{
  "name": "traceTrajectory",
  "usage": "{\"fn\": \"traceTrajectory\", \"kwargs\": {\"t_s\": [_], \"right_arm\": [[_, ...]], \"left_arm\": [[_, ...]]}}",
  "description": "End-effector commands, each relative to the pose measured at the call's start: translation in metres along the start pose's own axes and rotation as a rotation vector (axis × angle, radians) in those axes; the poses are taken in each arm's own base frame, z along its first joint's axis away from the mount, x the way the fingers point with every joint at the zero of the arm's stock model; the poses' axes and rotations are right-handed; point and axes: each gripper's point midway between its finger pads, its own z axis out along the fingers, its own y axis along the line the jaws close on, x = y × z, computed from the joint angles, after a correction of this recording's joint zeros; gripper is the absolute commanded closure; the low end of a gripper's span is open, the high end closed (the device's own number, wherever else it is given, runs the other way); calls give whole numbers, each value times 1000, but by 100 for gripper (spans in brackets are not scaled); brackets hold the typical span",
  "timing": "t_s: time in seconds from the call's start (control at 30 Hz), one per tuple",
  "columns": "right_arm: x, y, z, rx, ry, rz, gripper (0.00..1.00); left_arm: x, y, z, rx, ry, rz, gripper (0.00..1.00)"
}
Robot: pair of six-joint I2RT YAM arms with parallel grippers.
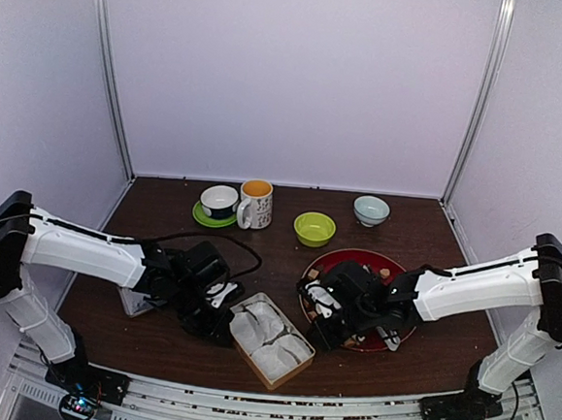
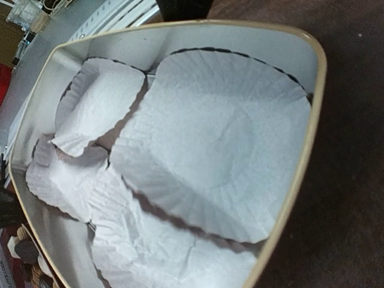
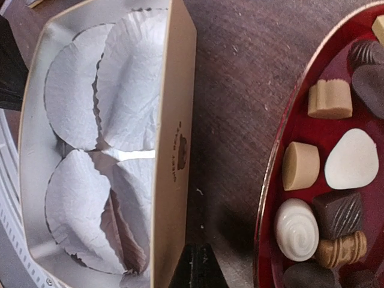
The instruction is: Pack the chocolate
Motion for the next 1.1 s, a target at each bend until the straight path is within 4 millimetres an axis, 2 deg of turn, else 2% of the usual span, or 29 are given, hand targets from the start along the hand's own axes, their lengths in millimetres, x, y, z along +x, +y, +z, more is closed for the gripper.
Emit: {"fn": "traceTrajectory", "kwargs": {"t_s": [0.0,0.07,0.27,0.33,0.53,0.67,0.77,0.93,1.0,1.07], "right_arm": [[-1,-5,10,43,16,53,100],[-4,-1,12,34,24,58,100],[-22,5,18,30,11,90,100],[-30,0,20,60,-3,120,100],[-47,-16,19,51,-45,215,100],[-60,-30,1,92,-103,224,100],[-67,-38,-14,136,-142,205,100],[-78,-49,-42,192,-253,177,100],[-79,-59,-50,211,-280,191,98],[-75,-70,-53,229,-264,210,95]], "left_arm": [[-51,-6,-3,-19,-150,9,100],[-70,-4,-7,-16,-213,-23,100],[-112,22,-8,-6,-295,-89,100],[-125,29,-8,2,-317,-96,100],[-154,32,-11,-14,-369,-74,100],[-153,39,-24,-77,-394,-66,100],[-146,45,-41,-126,-428,-56,100],[-133,43,-64,-124,-485,-24,100],[-129,42,-73,-126,-502,-14,100],[-125,40,-78,-116,-502,1,95]]}}
